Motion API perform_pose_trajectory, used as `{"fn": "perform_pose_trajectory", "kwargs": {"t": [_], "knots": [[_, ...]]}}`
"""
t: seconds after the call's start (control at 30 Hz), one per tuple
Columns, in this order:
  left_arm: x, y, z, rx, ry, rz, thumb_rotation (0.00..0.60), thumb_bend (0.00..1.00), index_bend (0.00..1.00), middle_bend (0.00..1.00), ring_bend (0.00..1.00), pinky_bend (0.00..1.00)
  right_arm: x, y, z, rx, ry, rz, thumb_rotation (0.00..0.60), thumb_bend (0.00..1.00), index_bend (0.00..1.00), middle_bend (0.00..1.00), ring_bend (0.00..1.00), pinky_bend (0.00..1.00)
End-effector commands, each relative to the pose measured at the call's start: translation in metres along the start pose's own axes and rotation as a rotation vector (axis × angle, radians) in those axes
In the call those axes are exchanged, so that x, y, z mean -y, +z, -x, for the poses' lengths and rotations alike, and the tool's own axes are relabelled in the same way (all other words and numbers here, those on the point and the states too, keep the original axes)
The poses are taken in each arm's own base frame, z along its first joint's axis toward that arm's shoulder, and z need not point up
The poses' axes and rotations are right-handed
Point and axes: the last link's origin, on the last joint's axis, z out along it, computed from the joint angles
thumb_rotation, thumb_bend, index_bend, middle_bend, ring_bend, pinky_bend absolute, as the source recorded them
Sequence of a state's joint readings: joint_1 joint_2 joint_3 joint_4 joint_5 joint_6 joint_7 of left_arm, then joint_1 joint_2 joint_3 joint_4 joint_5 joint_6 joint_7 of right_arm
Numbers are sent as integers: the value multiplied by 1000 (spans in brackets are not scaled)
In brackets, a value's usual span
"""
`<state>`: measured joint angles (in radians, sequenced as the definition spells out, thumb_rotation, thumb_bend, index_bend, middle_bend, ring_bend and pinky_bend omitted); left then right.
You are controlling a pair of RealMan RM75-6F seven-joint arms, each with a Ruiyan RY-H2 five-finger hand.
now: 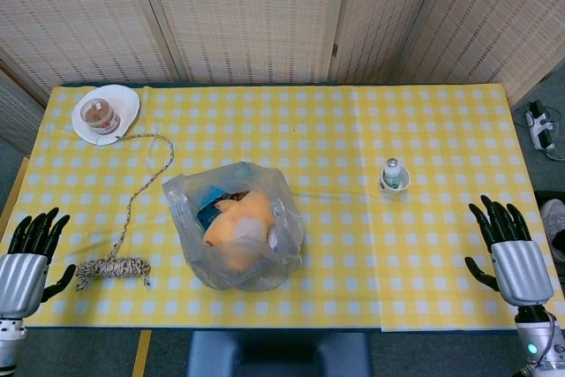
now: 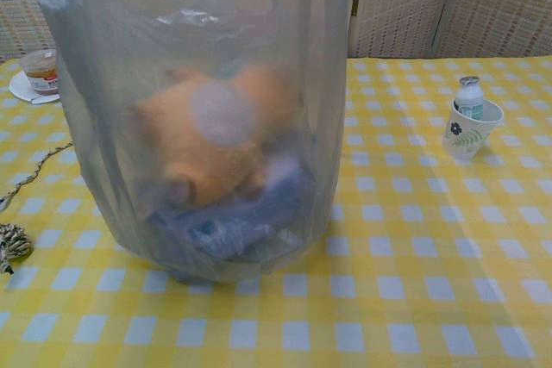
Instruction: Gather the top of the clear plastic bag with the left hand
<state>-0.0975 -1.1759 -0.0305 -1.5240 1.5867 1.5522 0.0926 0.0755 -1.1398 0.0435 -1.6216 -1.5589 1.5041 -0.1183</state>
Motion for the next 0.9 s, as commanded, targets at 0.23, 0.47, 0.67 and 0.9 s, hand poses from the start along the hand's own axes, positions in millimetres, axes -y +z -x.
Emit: {"fn": "perform_pose_trajectory", "kwargs": {"t": [0.23, 0.47, 0.67, 0.9], "knots": [[-10, 3, -1, -75, -61, 90, 600, 365, 157, 148, 96, 100, -4, -7, -11, -14, 43, -16, 600, 310, 0, 0, 0, 0], [-29, 4, -8, -54, -404, 248, 600, 242, 111, 209, 174, 316, -7, -23, -16, -25, 49, -23, 600, 309, 0, 0, 0, 0], [-46, 18, -24, 144, -682, 368, 600, 166, 43, 128, 62, 181, -5, -27, -18, -24, 59, -44, 600, 310, 0, 0, 0, 0], [-75, 32, -38, 287, -901, 520, 600, 95, 0, 8, 0, 6, -4, -30, -20, -27, 68, -57, 600, 310, 0, 0, 0, 0]]}}
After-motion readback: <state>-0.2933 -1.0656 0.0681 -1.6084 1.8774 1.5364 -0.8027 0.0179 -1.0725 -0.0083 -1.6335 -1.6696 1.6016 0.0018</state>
